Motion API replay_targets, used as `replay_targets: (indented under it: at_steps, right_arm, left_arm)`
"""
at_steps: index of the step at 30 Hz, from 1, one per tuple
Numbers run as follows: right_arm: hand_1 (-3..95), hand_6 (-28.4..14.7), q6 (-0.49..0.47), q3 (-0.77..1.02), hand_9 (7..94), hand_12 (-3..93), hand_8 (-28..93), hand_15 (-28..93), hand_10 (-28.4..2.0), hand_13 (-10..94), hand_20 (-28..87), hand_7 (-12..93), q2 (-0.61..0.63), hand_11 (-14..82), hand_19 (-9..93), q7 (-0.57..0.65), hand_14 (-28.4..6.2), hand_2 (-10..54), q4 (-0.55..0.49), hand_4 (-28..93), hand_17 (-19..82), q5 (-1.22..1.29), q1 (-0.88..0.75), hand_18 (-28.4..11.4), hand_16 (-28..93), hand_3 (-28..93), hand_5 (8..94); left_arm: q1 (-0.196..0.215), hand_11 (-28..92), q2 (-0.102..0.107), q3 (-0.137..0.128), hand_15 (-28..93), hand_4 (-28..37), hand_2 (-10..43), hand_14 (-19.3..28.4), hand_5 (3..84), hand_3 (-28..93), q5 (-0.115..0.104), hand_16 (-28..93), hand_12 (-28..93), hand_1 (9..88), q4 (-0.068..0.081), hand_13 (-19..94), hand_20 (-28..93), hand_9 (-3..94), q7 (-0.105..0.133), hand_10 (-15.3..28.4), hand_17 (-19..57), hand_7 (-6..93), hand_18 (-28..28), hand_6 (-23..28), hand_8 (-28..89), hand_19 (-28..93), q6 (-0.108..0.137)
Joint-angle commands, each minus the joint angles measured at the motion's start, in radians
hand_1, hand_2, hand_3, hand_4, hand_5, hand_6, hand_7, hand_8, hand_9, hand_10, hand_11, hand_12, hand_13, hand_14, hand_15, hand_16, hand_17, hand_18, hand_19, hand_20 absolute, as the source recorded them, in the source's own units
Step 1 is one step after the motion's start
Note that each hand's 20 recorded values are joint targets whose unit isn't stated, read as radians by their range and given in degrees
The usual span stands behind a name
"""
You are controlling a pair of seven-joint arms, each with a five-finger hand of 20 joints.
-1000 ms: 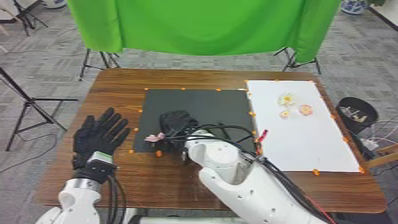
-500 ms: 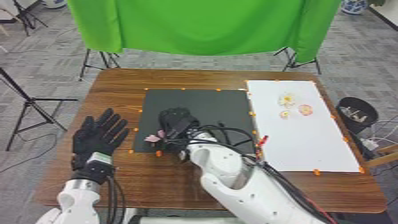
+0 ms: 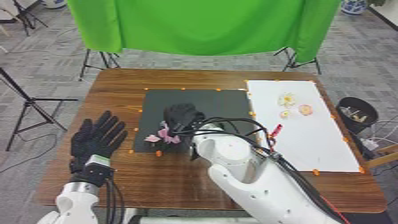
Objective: Arrange flowers
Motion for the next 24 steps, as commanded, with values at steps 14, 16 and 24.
replay_targets:
  at_steps: [14,16,24]
  right_arm:
    - [52.0,1.5,0.028,-0.039,63.8,15.9,-15,49,-10.2,57,45,22,-0.045,12.4,77,0.011,-10.0,-9.5,0.112,-28,26,-0.064,-0.025,-20.5,27,81,60.2]
    - [52.9,1.7,0.065,-0.050,64.2,16.2,-15,49,-10.1,57,44,22,-0.040,12.9,77,0.018,-9.8,-9.5,0.129,-28,26,-0.067,-0.024,-20.3,29,80,60.3]
    - [65.9,3.5,0.242,-0.080,80.2,30.2,-8,34,-7.1,70,42,25,-0.024,5.8,77,0.012,-5.9,-9.5,0.162,-28,29,-0.048,-0.021,-18.9,45,65,69.5]
  left_arm:
    - [-0.018,27,-0.009,0.014,43,-28.3,16.3,17.4,41.0,70,0.004,-8,11,26.8,0.005,24,9,33.0,-0.018,16.4,-7.1,14.2,15.2,10.6,-9,36,-0.010]
    - [-0.018,27,-0.009,0.013,43,-28.3,16.3,17.4,40.9,70,0.003,-8,11,26.9,0.006,24,9,33.0,-0.019,16.4,-7.2,14.2,15.2,10.6,-9,36,-0.010]
    - [-0.016,27,-0.010,0.016,43,-28.3,16.3,17.3,41.0,70,0.001,-8,11,26.9,0.004,24,9,33.0,-0.016,16.4,-7.2,14.3,15.2,10.6,-9,36,-0.012]
